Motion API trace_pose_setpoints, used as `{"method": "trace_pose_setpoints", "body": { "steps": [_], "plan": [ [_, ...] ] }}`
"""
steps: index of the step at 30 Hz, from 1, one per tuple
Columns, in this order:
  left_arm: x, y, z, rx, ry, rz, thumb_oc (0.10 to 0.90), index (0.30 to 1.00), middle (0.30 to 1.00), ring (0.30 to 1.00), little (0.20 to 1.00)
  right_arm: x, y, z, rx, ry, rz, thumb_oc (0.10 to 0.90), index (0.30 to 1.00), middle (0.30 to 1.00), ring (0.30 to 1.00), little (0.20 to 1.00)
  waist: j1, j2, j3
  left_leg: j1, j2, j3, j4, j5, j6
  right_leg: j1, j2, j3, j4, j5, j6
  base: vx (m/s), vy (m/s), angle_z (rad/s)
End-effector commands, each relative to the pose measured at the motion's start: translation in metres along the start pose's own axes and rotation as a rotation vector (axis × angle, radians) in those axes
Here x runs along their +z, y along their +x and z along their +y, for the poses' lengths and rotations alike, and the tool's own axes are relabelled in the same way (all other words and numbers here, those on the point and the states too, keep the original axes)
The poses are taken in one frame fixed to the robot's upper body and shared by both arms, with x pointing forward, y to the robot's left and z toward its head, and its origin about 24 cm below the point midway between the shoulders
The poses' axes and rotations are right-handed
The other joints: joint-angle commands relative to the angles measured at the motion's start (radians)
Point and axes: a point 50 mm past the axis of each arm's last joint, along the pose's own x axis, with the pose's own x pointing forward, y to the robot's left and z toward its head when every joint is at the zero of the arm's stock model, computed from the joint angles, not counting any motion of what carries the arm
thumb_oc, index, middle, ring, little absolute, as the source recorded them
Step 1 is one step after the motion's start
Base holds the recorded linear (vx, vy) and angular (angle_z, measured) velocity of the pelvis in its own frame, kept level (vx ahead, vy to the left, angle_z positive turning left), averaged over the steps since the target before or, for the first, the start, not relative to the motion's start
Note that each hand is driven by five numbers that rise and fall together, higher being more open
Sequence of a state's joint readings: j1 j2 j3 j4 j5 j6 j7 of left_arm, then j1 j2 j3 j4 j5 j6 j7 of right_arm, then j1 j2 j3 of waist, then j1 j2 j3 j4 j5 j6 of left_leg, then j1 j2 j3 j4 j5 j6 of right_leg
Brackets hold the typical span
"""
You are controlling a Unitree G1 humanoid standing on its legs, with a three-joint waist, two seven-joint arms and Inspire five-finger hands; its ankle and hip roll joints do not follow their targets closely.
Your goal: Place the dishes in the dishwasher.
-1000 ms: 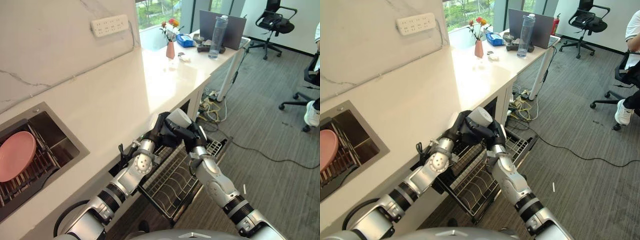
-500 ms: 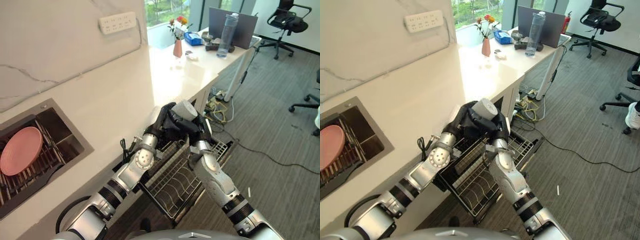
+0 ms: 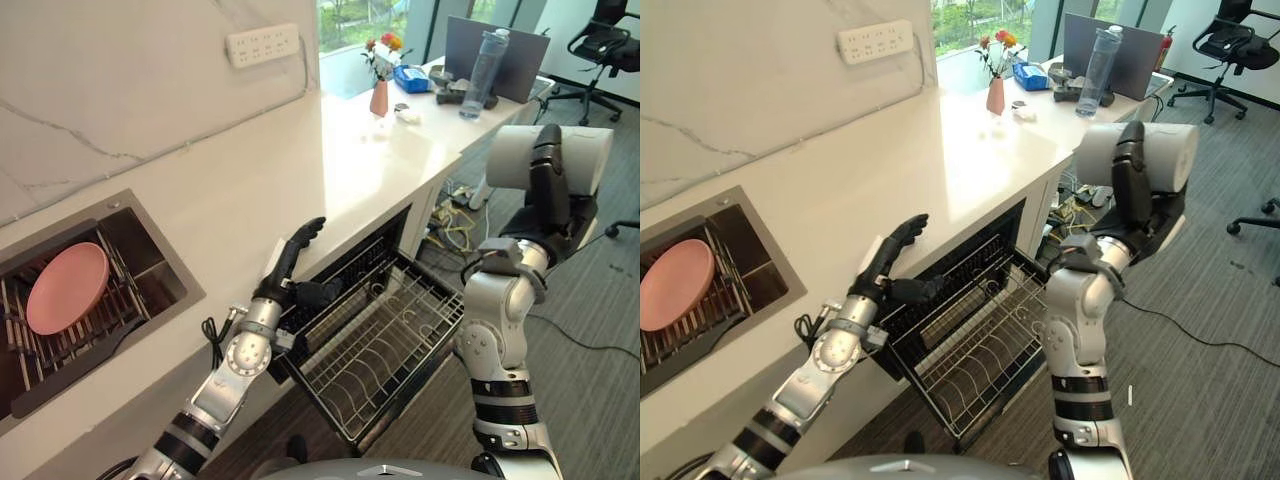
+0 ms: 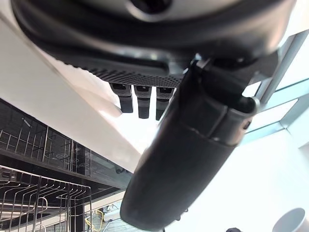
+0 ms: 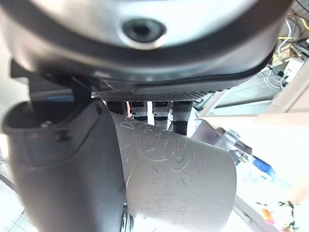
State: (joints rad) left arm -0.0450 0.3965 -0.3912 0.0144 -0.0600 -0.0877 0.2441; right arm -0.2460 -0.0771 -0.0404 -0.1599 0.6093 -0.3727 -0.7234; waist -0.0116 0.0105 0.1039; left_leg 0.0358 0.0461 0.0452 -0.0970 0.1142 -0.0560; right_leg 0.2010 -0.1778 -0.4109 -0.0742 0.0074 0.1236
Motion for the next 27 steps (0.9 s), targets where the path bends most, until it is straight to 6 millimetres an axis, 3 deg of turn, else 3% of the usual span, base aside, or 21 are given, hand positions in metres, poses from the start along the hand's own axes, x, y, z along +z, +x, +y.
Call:
{"method": "trace_pose_setpoints", "body": {
  "steps": [1,2,4,7,8,9,12,19,23,25,26,27],
  "plan": [
    [0.008,-0.004,0.029,0.012,-0.133,-0.034,0.8,0.9,0.9,0.9,0.9,-0.005,-0.003,0.03,0.272,0.008,0.04,0.4,0.3,0.3,0.3,0.3,0.04,0.011,-0.025,0.107,0.088,0.077,0.01,-0.133,-0.06,-0.086,-0.061,0.014,0.0,0.052,0.068,-0.04,-0.018,-0.06],
    [-0.006,-0.015,0.036,0.011,-0.204,0.042,0.8,0.9,0.9,0.9,0.9,-0.025,-0.006,0.012,0.311,-0.093,0.17,0.4,0.3,0.3,0.3,0.3,0.047,0.007,-0.018,0.102,0.091,0.08,0.01,-0.128,-0.062,-0.086,-0.061,0.008,0.002,0.051,0.068,-0.03,-0.019,-0.05],
    [-0.007,-0.017,0.036,0.012,-0.206,0.045,0.8,0.9,0.9,0.9,0.9,-0.026,-0.006,0.012,0.314,-0.092,0.175,0.4,0.3,0.3,0.3,0.3,0.044,0.007,-0.021,0.101,0.091,0.08,0.01,-0.128,-0.062,-0.086,-0.061,0.008,0.002,0.051,0.067,-0.01,-0.006,-0.02],
    [-0.045,-0.045,0.042,0.028,-0.3,0.248,0.8,0.9,0.9,0.9,0.9,-0.054,-0.02,-0.021,0.363,-0.266,0.384,0.4,0.3,0.3,0.3,0.3,0.06,0.005,-0.01,0.092,0.101,0.07,0.01,-0.121,-0.073,-0.072,-0.057,-0.017,0.002,0.039,0.063,-0.04,-0.031,0.12],
    [-0.045,-0.045,0.042,0.028,-0.3,0.248,0.8,0.9,0.9,0.9,0.9,-0.054,-0.021,-0.021,0.364,-0.266,0.385,0.4,0.3,0.3,0.3,0.3,0.057,0.004,-0.012,0.088,0.098,0.068,0.01,-0.116,-0.071,-0.075,-0.059,-0.019,0.001,0.043,0.062,-0.02,-0.021,0.14],
    [-0.067,-0.062,0.043,0.05,-0.356,0.358,0.8,0.9,0.9,0.9,0.9,-0.063,-0.027,-0.036,0.387,-0.344,0.46,0.4,0.3,0.3,0.3,0.3,0.067,0.005,-0.005,0.078,0.102,0.055,0.01,-0.111,-0.077,-0.066,-0.059,-0.04,0.002,0.037,0.06,-0.04,-0.01,0.17],
    [-0.092,-0.085,0.043,0.097,-0.436,0.489,0.8,0.9,0.9,0.9,0.9,-0.07,-0.028,-0.05,0.402,-0.446,0.506,0.4,0.3,0.3,0.3,0.3,0.084,0.004,0.0,0.058,0.104,0.032,0.01,-0.098,-0.081,-0.059,-0.059,-0.074,0.003,0.035,0.058,-0.03,-0.021,0.3],
    [-0.126,-0.118,0.04,0.137,-0.556,0.675,0.8,0.9,0.9,0.9,0.9,-0.082,-0.023,-0.086,0.357,-0.651,0.586,0.4,0.3,0.3,0.3,0.3,0.132,0.011,0.007,0.013,0.102,-0.042,0.01,-0.075,-0.089,-0.039,-0.066,-0.161,0.013,0.028,0.054,-0.02,-0.017,0.4],
    [-0.114,-0.116,0.051,0.177,-0.626,0.583,0.8,0.9,0.9,0.9,0.9,-0.086,-0.021,-0.102,0.342,-0.753,0.615,0.4,0.3,0.3,0.3,0.3,0.157,0.015,0.009,-0.003,0.098,-0.071,0.01,-0.068,-0.097,-0.023,-0.064,-0.197,0.013,0.021,0.052,-0.01,-0.013,0.5],
    [-0.091,-0.098,0.068,0.212,-0.567,0.435,0.8,0.9,0.9,0.9,0.9,-0.088,-0.023,-0.112,0.311,-0.791,0.627,0.4,0.3,0.3,0.3,0.3,0.171,0.015,0.01,-0.008,0.098,-0.086,0.012,-0.064,-0.101,-0.016,-0.063,-0.21,0.012,0.016,0.05,-0.01,-0.017,0.42],
    [-0.091,-0.099,0.068,0.213,-0.567,0.435,0.8,0.9,0.9,0.9,0.9,-0.089,-0.023,-0.112,0.312,-0.791,0.627,0.4,0.3,0.3,0.3,0.3,0.169,0.015,0.01,-0.008,0.098,-0.087,0.012,-0.064,-0.101,-0.015,-0.063,-0.212,0.012,0.016,0.05,-0.02,-0.038,0.22],
    [-0.065,-0.079,0.078,0.243,-0.548,0.282,0.8,0.9,0.9,0.9,0.9,-0.094,-0.027,-0.126,0.303,-0.877,0.668,0.4,0.3,0.3,0.3,0.3,0.183,0.011,0.008,-0.012,0.098,-0.097,0.012,-0.063,-0.107,-0.008,-0.059,-0.221,0.01,0.012,0.049,-0.01,-0.041,0.18]
  ]
}}
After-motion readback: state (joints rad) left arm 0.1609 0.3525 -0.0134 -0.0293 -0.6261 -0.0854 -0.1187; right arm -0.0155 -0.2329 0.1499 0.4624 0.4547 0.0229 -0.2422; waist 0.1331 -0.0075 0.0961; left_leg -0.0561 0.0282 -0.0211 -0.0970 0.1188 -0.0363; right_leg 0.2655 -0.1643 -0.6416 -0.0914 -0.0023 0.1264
